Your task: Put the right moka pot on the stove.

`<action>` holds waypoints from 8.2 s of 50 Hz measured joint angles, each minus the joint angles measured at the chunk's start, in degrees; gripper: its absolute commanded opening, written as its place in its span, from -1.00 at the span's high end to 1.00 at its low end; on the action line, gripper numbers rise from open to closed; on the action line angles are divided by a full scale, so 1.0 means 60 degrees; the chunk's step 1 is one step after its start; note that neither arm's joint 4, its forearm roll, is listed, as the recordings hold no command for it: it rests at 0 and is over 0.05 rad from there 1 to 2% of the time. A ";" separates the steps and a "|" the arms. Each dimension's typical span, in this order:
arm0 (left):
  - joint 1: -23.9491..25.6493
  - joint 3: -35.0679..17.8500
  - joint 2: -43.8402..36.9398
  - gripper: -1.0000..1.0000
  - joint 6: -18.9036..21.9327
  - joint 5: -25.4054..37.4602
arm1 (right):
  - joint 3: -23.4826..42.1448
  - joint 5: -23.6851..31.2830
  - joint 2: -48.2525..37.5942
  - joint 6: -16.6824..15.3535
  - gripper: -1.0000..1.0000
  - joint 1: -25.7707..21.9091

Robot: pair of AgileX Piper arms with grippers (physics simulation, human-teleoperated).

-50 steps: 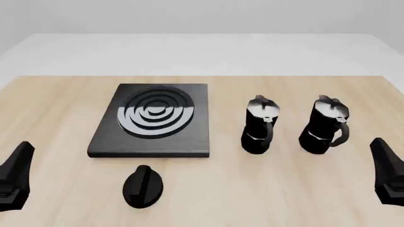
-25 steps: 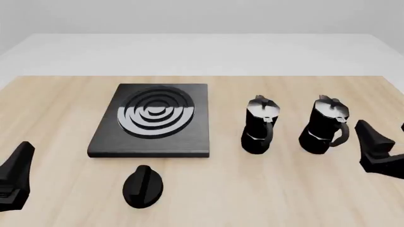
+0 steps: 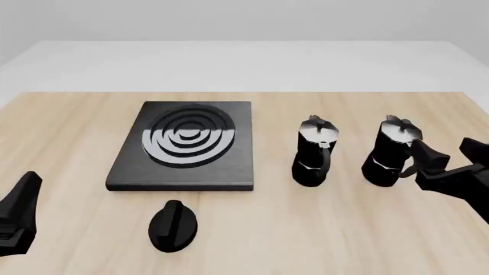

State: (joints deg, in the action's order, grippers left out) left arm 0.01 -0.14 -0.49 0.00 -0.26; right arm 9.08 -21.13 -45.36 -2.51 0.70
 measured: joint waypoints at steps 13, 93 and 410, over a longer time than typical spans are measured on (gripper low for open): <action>0.0000 0.0000 0.0000 -1.00 0.0000 0.0000 | 0.0132 -0.0827 -0.1162 0.0103 -1.00 -0.0059; 0.0000 0.0000 0.0000 -1.00 0.0001 0.0000 | 0.0618 -0.4349 -0.6638 0.1207 1.00 0.0298; 0.0000 0.0000 0.0001 -1.00 0.0000 0.0000 | 1.2626 -0.4723 -1.4694 0.0921 1.00 -0.6812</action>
State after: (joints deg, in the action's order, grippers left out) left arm 0.01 -0.14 -0.48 0.00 -0.26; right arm 84.84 -49.46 -133.53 3.01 -40.17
